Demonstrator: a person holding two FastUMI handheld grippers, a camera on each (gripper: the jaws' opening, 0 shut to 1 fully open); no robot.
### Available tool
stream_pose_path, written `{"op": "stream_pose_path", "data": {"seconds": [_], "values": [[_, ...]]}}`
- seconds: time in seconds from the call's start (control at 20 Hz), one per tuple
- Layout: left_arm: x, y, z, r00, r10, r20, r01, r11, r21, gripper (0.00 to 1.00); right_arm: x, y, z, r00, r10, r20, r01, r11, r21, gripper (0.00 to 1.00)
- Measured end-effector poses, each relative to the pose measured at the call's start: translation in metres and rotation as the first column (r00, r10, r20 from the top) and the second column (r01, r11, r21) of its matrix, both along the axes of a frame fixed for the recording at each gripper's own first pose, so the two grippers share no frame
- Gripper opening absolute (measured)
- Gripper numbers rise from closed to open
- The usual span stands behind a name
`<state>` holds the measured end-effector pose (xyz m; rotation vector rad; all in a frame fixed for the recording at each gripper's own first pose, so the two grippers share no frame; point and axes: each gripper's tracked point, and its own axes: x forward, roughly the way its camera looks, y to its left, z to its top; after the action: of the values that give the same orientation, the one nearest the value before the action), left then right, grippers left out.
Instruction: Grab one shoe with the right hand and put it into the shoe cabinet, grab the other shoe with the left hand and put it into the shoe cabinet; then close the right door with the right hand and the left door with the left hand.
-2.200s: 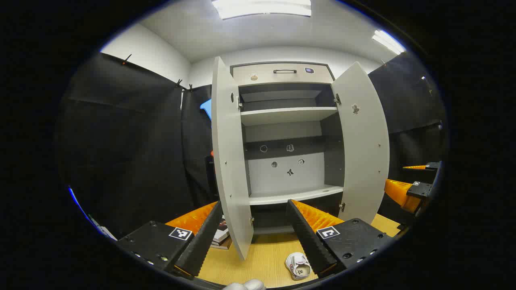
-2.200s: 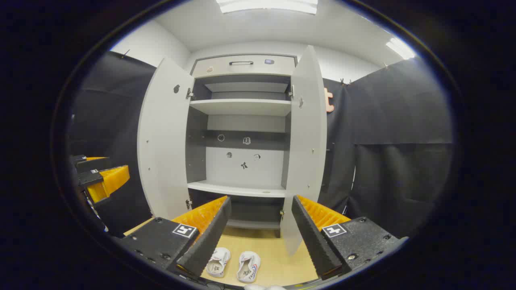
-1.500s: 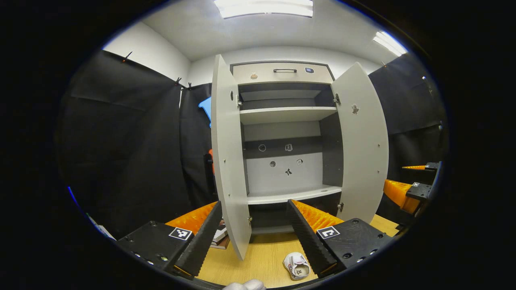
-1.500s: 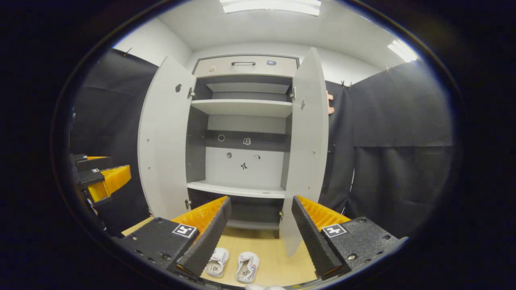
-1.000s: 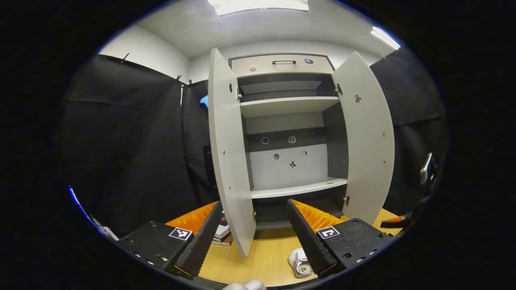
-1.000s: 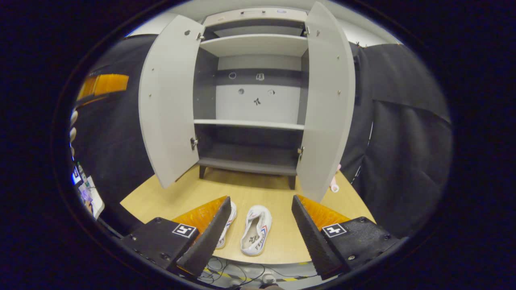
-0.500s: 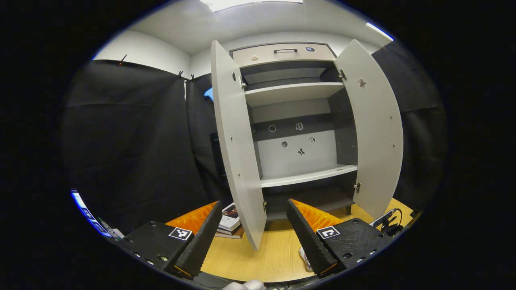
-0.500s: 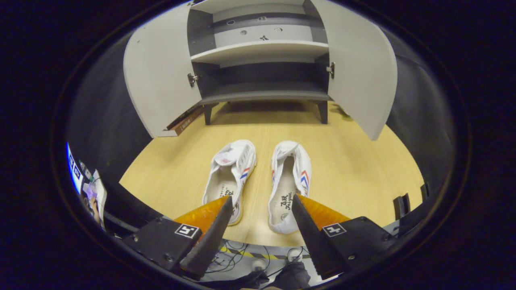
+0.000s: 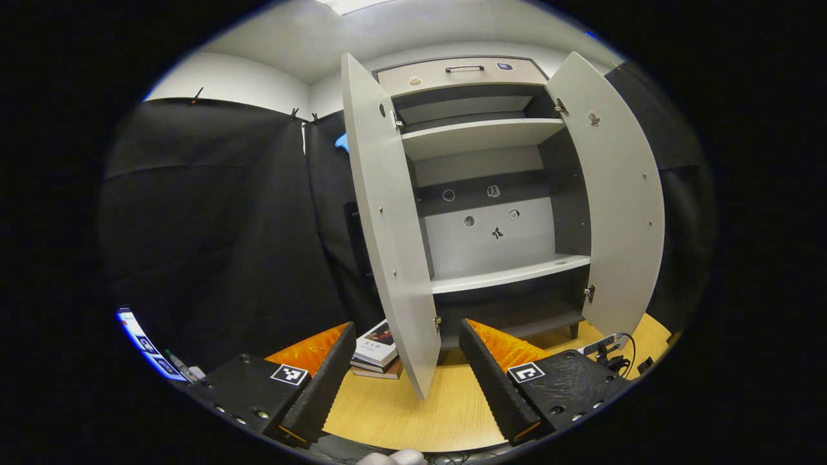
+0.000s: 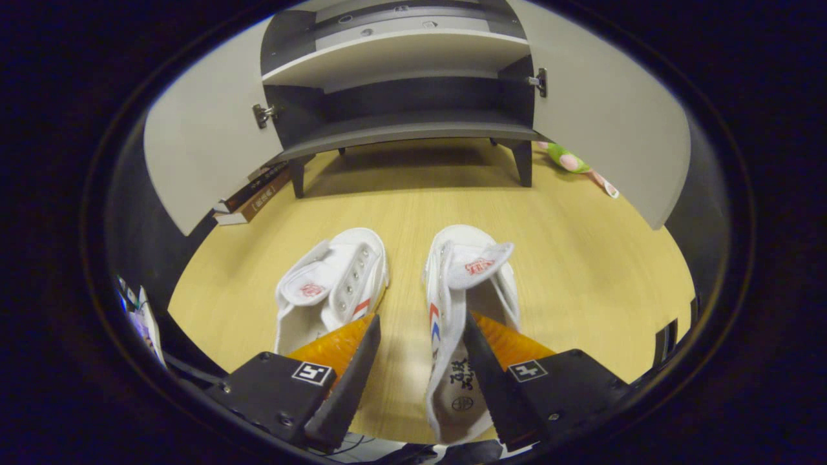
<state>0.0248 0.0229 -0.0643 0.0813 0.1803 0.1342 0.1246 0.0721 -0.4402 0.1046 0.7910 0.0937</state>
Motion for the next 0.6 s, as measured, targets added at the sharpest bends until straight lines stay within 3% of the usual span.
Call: {"op": "stream_pose_path", "data": {"seconds": [0.2, 0.3, 0.4, 0.45, 0.55, 0.6], "values": [[0.017, -0.006, -0.004, 1.000, 0.002, -0.016, -0.002, 1.000, -0.011, 0.96, 0.023, -0.006, -0.006, 1.000, 0.014, 0.024, -0.013, 0.999, -0.038, 0.80], [0.022, -0.009, -0.006, 1.000, 0.000, -0.024, 0.000, 1.000, -0.008, 0.96, 0.029, -0.004, -0.009, 0.998, 0.042, 0.038, -0.041, 0.999, -0.025, 0.72], [0.026, -0.012, -0.011, 0.999, 0.001, -0.035, -0.002, 1.000, -0.006, 0.96, 0.032, 0.003, -0.008, 0.996, 0.086, 0.040, -0.086, 0.996, 0.009, 0.58], [0.027, -0.012, -0.014, 0.999, 0.003, -0.041, -0.004, 1.000, -0.008, 0.96, 0.035, 0.002, -0.007, 0.995, 0.087, 0.046, -0.088, 0.996, 0.007, 0.41], [0.030, -0.015, -0.016, 0.999, 0.005, -0.046, -0.006, 1.000, -0.018, 0.96, 0.032, 0.006, -0.008, 0.993, 0.112, 0.028, -0.112, 0.994, 0.018, 0.17], [0.032, -0.016, -0.014, 0.999, 0.004, -0.044, -0.005, 1.000, -0.025, 0.96, 0.031, 0.006, -0.008, 0.992, 0.124, 0.017, -0.124, 0.992, 0.027, 0.15]]}}
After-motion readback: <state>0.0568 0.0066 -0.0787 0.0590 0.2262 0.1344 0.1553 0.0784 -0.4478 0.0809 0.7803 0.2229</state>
